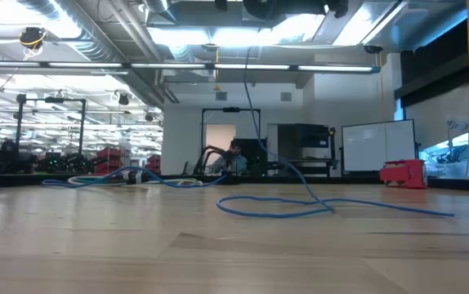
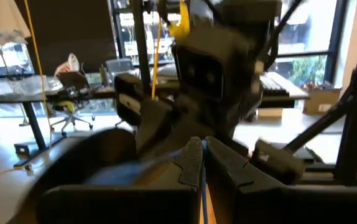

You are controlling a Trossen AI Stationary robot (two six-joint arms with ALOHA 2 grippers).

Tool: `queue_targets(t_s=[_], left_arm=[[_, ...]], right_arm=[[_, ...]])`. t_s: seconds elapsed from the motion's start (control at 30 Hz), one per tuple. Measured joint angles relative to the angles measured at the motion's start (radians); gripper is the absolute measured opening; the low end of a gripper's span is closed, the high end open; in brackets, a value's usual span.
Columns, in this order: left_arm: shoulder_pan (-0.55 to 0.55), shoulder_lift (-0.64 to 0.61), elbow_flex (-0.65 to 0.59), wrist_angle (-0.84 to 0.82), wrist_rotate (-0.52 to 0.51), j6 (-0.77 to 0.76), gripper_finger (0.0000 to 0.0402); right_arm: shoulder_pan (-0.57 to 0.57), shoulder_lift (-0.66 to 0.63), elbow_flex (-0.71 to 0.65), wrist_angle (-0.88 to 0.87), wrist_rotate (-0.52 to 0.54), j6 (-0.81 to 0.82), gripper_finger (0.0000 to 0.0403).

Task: Coil cords
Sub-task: Coil the blue wire onto the black spool

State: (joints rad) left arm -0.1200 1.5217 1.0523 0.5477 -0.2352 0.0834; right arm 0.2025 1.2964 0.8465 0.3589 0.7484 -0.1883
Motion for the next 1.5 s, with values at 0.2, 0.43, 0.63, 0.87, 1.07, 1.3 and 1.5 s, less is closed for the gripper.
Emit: queue_targets(t_s=[0.2,0.43,0.63,0.87,1.07,1.3,1.5], left_arm=[[-0.003,0.053,0.001,0.006,0.006,0.047,0.0008],[0.006,0.061,0.002,-0.004,-0.018,0.064,0.0008],[0.006,0.061,0.002,-0.018,-0.021,0.078,0.0008],[0.005,0.061,0.001,-0.152,-0.022,0.103,0.0008],[0.015,0.062,0.0,-0.207,-0.029,0.112,0.0008],[0.016,0.062,0.0,-0.264,-0.068,0.15,0.0004],[0.017,0.052,-0.001,-0.29,-0.086,0.152,0.0002]], right_arm=[[-0.001,0.001,-0.001,0.09,-0.009,0.002,0.0005],[0.0,0.001,0.001,0.145,-0.046,0.002,0.0005],[0.0,0.001,0.002,0.184,-0.063,0.001,0.0005],[0.043,-0.038,0.002,0.205,-0.058,-0.052,0.0005],[0.116,-0.081,0.004,0.2,-0.051,-0.093,0.0005],[0.177,-0.082,0.004,0.198,0.032,-0.194,0.0005],[0.192,-0.082,0.004,0.185,0.037,-0.213,0.0005]])
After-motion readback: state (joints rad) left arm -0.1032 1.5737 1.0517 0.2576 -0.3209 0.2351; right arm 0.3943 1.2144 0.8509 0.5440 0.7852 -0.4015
